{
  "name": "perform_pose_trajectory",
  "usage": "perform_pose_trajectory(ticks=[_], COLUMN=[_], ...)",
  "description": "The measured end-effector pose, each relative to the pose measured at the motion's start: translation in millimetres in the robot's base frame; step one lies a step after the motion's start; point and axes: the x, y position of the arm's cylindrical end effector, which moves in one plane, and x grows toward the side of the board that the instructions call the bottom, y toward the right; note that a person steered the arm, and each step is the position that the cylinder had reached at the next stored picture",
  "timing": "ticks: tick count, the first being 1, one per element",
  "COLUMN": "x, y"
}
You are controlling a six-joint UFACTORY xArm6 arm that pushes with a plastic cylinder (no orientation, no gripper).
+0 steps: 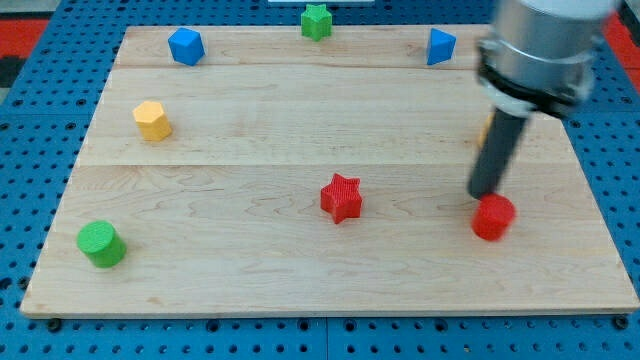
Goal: Move the yellow heart towards the green circle
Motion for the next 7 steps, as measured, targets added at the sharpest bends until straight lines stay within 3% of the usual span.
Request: perform_pose_trajectory(ticks=[2,4,6,7], x=[19.5,-71.3,-89.7,-90.7], y=[2.0,74.9,-37.9,-13.9])
